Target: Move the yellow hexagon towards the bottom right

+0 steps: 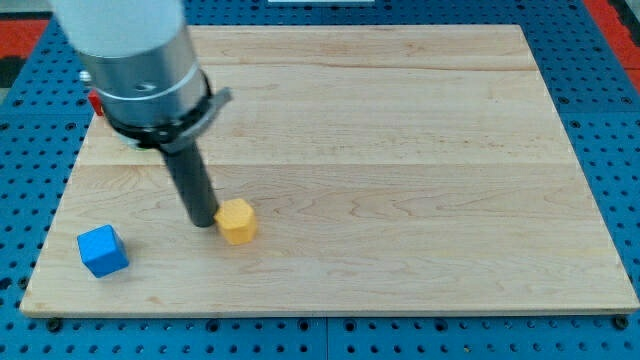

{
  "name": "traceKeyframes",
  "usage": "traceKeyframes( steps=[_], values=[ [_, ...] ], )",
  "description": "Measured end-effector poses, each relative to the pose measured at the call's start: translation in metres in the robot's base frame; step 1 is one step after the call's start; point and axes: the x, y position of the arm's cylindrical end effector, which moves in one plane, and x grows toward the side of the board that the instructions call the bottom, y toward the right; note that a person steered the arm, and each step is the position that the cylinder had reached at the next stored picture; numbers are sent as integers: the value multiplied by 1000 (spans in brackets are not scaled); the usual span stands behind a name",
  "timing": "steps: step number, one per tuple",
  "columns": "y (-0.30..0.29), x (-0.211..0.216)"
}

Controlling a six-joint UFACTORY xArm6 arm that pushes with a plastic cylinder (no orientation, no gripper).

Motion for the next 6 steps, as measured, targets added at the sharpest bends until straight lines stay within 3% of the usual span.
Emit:
traceKeyframes(
  steps=[1, 2, 3, 5, 6],
  values=[
    [126, 10],
    [200, 30],
    [152, 40],
    [257, 53],
    [217, 94]
  ],
)
